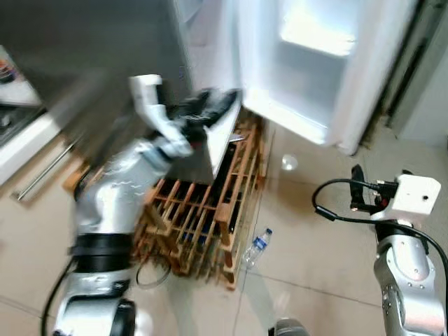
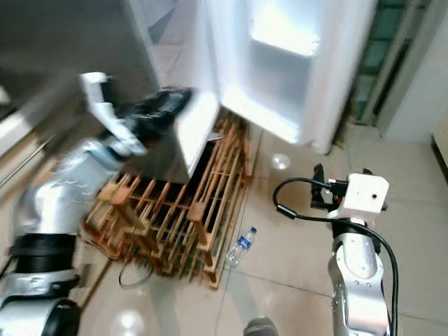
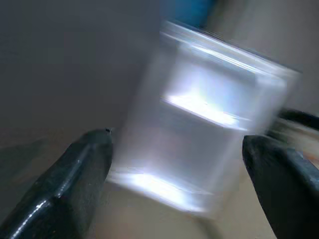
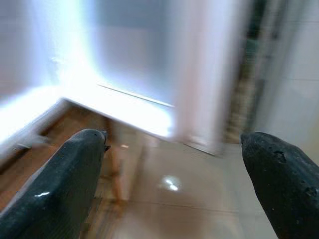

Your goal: Restocking fridge

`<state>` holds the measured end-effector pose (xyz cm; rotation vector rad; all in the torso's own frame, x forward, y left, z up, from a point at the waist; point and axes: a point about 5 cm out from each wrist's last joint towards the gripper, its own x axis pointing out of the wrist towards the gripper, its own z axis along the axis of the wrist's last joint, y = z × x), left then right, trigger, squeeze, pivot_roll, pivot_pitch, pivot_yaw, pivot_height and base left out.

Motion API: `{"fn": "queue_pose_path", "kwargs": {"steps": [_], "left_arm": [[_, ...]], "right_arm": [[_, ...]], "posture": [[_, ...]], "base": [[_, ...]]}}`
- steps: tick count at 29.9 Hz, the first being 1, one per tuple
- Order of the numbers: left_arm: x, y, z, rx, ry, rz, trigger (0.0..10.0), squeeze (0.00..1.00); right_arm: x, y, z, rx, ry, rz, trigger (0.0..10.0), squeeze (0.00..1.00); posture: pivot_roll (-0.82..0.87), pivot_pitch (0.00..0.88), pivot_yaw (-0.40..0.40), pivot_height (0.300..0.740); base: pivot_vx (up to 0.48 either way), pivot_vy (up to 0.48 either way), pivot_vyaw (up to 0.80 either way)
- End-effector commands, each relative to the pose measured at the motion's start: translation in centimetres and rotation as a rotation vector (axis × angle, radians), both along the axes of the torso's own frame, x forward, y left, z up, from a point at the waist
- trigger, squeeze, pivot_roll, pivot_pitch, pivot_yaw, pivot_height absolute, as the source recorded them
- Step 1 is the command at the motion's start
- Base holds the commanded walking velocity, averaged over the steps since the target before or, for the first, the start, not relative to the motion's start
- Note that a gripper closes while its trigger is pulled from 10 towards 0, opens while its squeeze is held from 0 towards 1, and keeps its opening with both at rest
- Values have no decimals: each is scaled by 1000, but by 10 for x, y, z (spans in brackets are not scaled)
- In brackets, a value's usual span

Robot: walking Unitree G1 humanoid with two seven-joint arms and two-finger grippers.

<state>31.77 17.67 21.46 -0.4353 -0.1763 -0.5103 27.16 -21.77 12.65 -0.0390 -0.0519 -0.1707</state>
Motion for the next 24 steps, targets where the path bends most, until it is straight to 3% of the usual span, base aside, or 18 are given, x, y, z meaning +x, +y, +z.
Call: {"fn": "queue_pose_path", "kwargs": {"steps": [1, 2, 3, 4, 8, 10, 13, 18, 21, 23, 24], "left_arm": [[-4, 21, -3, 34, 16, 160, 10000, 0], [-9, 34, -11, 49, 44, 259, 10000, 0], [-26, 51, -26, 106, 90, 427, 10000, 0], [-26, 51, -26, 106, 90, 427, 10000, 0], [-50, 54, -39, 119, 126, 553, 10000, 0], [-53, 52, -39, 116, 127, 569, 10000, 0], [-70, 48, -38, 111, 111, 618, 10000, 0], [-67, 42, -44, 124, 146, 653, 10000, 0], [-58, 27, -45, 141, 152, 613, 10000, 0], [-44, -1, -47, 230, 125, 527, 10000, 0], [-44, -1, -47, 230, 125, 527, 10000, 0]], "right_arm": [[7, 9, -2, 18, 21, 48, 10000, 0], [13, 12, -1, 24, 22, 65, 10000, 0], [25, 19, 4, 58, 15, 106, 10000, 0], [25, 19, 4, 58, 15, 106, 10000, 0], [44, 35, 5, 97, 28, 190, 10000, 0], [47, 36, 4, 96, 35, 202, 10000, 0], [60, 69, 9, 91, 14, 344, 10000, 0], [65, 76, 4, 128, 24, 360, 10000, 0], [66, 77, 1, 149, 34, 363, 10000, 0], [64, 74, -2, 164, 36, 360, 10000, 0], [64, 74, -2, 164, 36, 360, 10000, 0]], "posture": [[-21, 0, 36, 740], [-10, 0, 29, 740], [48, 0, -18, 740], [48, 0, -18, 740], [133, 0, -80, 740], [144, 0, -86, 740], [201, 0, -113, 740], [214, 0, -122, 740], [197, 0, -122, 740], [135, 0, -108, 740], [135, 0, -108, 740]], "base": [[0, 0, 0], [0, 0, 0], [0, 0, 0], [0, 0, 0], [0, 0, 481], [0, 0, 600], [0, -320, 517], [0, 0, 508], [0, 0, 504], [0, 0, 506], [0, 0, 506]]}}
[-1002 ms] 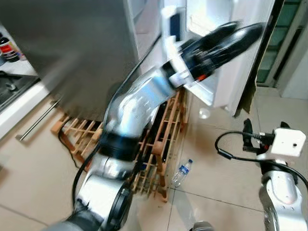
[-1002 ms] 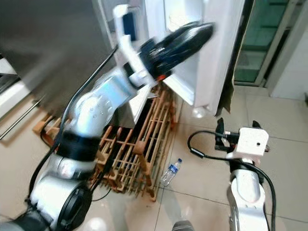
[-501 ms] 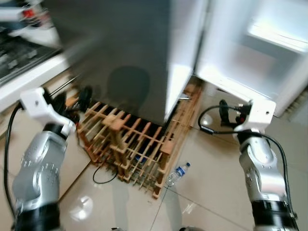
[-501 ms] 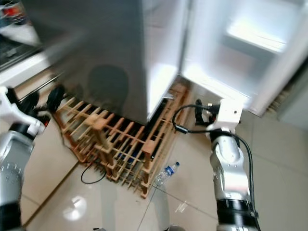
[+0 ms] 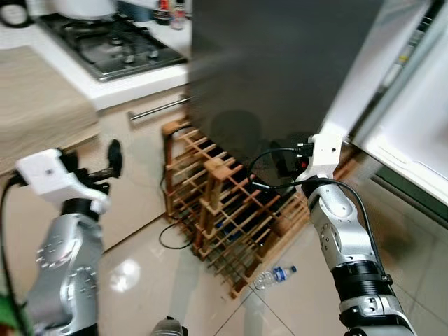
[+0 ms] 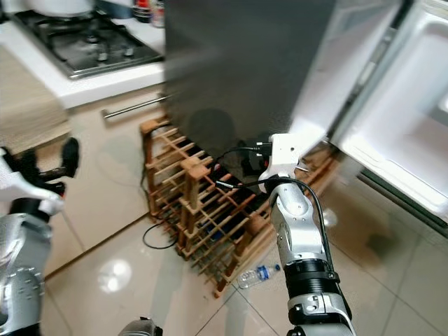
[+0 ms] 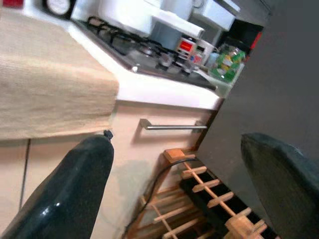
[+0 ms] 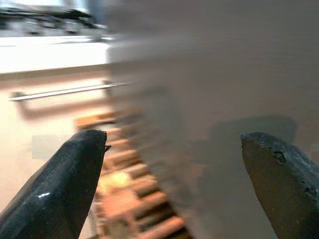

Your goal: Restocking fridge

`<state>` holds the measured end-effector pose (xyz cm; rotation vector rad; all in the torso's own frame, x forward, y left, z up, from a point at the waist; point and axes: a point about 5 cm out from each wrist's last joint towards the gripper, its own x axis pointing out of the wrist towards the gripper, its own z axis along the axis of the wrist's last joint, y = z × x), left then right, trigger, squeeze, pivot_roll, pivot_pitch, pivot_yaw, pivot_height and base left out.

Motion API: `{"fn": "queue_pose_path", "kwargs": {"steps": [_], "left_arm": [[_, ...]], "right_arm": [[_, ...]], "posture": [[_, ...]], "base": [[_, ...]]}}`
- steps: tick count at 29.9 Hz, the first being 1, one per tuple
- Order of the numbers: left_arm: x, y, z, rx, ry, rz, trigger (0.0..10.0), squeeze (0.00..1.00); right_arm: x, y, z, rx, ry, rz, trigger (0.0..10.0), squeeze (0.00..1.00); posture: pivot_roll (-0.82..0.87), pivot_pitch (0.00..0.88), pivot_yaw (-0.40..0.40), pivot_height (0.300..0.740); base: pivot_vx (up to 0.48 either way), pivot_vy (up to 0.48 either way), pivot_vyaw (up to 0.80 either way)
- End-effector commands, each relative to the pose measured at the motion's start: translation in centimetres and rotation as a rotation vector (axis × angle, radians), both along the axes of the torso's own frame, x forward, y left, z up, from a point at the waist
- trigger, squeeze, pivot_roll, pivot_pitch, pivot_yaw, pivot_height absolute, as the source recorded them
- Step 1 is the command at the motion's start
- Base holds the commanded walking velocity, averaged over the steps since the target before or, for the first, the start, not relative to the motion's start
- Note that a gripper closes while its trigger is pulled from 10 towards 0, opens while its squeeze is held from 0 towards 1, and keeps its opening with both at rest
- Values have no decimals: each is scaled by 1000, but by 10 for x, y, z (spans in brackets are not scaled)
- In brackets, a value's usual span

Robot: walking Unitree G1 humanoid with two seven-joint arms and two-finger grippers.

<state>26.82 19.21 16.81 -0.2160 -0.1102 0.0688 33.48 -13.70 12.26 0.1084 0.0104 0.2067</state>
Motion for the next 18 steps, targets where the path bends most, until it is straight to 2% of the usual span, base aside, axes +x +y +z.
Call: {"fn": "queue_pose_path", "kwargs": {"steps": [1, 2, 4, 7, 9, 12, 13, 14, 16, 18], "left_arm": [[8, -22, -1, 56, 1, -70, 10000, 0], [8, -27, 0, 69, -2, -86, 10000, 0], [9, -39, 0, 151, -17, -149, 10000, 0], [10, -40, -2, 113, -7, -162, 10000, 0], [11, -41, -6, 118, 14, -163, 10000, 0], [13, -34, -10, 149, 51, -131, 10000, 0], [13, -28, -15, 231, 85, -111, 10000, 0], [13, -28, -15, 231, 85, -111, 10000, 0], [14, -21, -21, 345, 116, -84, 10000, 0], [21, -8, -26, 353, 153, -36, 10000, 0]], "right_arm": [[0, -8, 2, 29, -14, -27, 10000, 0], [-1, -10, 2, 31, -17, -30, 10000, 0], [-5, -15, 6, 21, -35, -37, 10000, 0], [-6, -16, 7, 11, -44, -38, 10000, 0], [-8, -20, 7, 9, -48, -44, 10000, 0], [-12, -19, 5, 15, -48, -44, 10000, 0], [-15, -16, 3, 16, -49, -39, 10000, 0], [-15, -16, 3, 16, -49, -39, 10000, 0], [-17, -13, 2, 17, -48, -38, 10000, 0], [-20, -15, -6, -3, -18, -79, 10000, 0]], "posture": [[135, 0, -108, 740], [120, 0, -106, 740], [77, 0, -92, 740], [63, 0, -84, 740], [46, 0, -67, 740], [24, 0, -42, 740], [18, 0, -31, 740], [18, 0, -31, 740], [15, 0, -25, 740], [3, 0, -10, 740]], "base": [[0, 0, 506], [0, 0, 506], [0, 0, 503], [0, 0, 508], [0, 0, 503], [0, 0, 506], [0, 0, 506], [0, 0, 506], [0, 0, 506], [0, 0, 250]]}}
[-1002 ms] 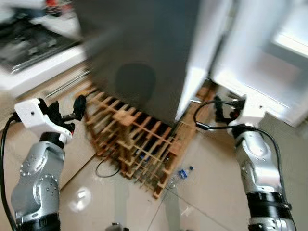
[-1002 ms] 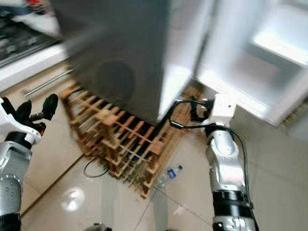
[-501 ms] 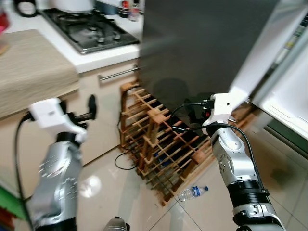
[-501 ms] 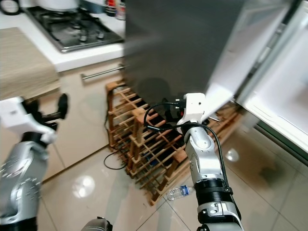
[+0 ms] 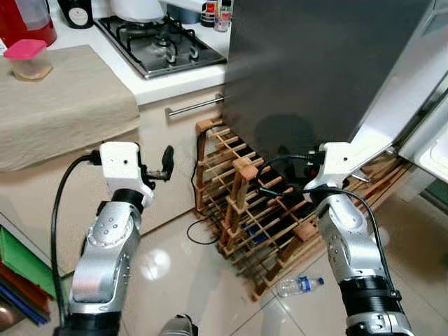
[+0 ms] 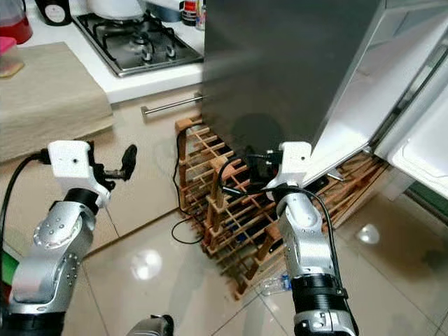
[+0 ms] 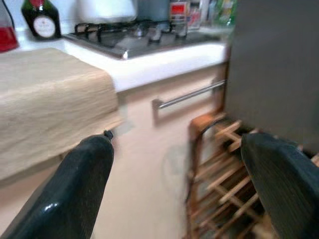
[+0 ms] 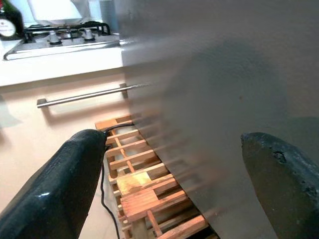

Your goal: Restocking fridge

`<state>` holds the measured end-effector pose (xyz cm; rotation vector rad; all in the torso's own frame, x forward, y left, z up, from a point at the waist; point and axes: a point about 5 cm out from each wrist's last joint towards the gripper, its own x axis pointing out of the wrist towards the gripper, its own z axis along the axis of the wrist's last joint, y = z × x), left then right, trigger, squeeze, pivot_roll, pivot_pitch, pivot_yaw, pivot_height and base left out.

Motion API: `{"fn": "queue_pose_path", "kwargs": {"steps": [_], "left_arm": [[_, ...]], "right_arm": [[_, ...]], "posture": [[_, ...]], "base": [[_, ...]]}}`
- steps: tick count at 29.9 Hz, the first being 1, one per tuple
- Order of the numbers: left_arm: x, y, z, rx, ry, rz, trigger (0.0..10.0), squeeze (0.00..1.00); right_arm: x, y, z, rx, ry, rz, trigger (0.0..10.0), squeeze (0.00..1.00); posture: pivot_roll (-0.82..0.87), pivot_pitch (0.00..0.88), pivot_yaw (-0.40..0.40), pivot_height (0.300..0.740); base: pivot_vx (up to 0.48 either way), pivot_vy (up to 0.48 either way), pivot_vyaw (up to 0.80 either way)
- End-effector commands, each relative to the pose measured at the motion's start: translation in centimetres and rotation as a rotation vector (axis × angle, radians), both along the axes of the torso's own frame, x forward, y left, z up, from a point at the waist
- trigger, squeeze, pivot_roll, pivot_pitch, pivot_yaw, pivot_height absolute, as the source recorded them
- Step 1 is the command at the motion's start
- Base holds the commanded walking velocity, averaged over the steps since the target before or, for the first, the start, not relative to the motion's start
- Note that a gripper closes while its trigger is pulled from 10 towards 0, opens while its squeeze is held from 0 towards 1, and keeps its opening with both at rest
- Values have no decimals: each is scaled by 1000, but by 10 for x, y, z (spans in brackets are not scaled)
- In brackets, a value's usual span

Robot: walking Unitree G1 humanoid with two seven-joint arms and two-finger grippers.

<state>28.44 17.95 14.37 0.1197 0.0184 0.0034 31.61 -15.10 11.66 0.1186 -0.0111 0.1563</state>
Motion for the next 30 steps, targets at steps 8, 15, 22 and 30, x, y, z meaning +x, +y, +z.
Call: {"fn": "queue_pose_path", "kwargs": {"steps": [8, 15, 22, 30], "left_arm": [[22, -8, 18, 37, -52, -59, 10000, 0], [30, -20, 20, -43, -60, -102, 10000, 0], [34, -12, 23, -55, -65, -83, 10000, 0], [33, -11, 22, -57, -69, -73, 10000, 0]], "right_arm": [[-7, 5, -1, -14, -21, -12, 10000, 0], [-6, 8, 0, 18, -25, -24, 10000, 0], [-7, -3, -1, 23, -19, -64, 10000, 0], [-8, 0, -3, 22, -12, -55, 10000, 0]], "posture": [[-16, 0, 25, 740], [-42, 0, 68, 740], [-31, 0, 71, 740], [-33, 0, 62, 740]], "base": [[0, 0, 0], [0, 319, 586], [0, 0, 553], [0, -152, 549]]}}
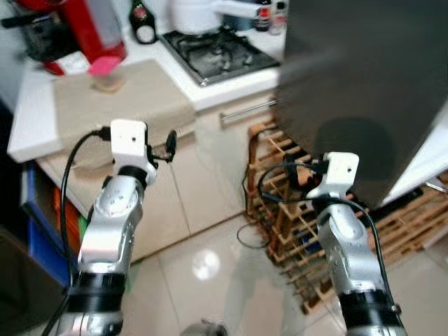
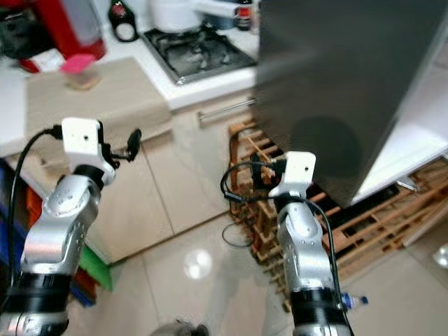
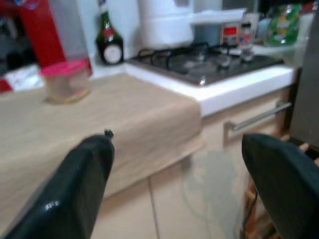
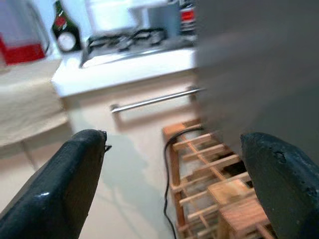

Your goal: Restocking fridge

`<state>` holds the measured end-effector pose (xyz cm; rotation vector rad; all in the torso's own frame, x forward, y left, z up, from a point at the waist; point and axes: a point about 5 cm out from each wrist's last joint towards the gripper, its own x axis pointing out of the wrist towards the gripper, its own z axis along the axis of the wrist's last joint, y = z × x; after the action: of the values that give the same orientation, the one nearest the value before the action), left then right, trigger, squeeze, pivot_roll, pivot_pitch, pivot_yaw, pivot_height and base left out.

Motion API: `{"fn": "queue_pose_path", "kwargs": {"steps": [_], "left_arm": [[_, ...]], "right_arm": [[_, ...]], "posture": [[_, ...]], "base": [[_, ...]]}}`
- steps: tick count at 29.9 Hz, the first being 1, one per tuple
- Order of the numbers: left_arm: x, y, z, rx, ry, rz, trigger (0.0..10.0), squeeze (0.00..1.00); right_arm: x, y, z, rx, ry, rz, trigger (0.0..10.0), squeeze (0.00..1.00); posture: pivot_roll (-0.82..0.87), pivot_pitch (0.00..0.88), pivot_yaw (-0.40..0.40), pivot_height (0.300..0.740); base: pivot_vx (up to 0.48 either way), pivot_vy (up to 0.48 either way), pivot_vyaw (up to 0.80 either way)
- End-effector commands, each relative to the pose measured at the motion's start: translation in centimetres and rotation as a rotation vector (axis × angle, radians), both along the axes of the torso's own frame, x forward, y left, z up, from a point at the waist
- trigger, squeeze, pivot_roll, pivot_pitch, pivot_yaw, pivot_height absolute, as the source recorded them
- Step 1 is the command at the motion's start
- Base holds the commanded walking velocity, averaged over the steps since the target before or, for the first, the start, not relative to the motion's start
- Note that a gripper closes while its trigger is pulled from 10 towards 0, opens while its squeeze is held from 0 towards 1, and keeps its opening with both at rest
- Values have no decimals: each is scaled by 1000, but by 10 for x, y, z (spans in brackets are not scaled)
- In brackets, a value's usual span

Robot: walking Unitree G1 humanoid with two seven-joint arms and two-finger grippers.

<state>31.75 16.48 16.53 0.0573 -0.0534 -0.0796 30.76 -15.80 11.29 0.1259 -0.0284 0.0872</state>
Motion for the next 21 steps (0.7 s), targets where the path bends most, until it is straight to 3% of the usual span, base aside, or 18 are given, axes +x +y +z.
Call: {"fn": "queue_pose_path", "kwargs": {"steps": [1, 5, 12, 18, 21], "left_arm": [[-1, 3, 0, 9, -1, 11, 10000, 0], [0, -5, 3, 17, -16, -6, 10000, 0], [5, -6, -4, 9, 24, 38, 10000, 0], [8, -8, -1, -60, 11, 29, 10000, 0], [9, -7, 3, -92, -9, 14, 10000, 0]], "right_arm": [[1, 8, 0, 14, 1, 17, 10000, 0], [5, 13, 7, -2, -19, 49, 10000, 0], [6, 6, 10, -16, -29, 39, 10000, 27], [2, 7, 12, -54, -43, 51, 10000, 12], [2, 9, 12, -46, -44, 51, 10000, 8]], "posture": [[-33, 0, 62, 740], [-40, 0, 60, 740], [-63, 0, 60, 740], [-76, 0, 57, 740], [-76, 0, 58, 740]], "base": [[0, -480, 544], [0, -480, 550], [0, -480, 546], [0, 0, 275], [480, 0, 0]]}}
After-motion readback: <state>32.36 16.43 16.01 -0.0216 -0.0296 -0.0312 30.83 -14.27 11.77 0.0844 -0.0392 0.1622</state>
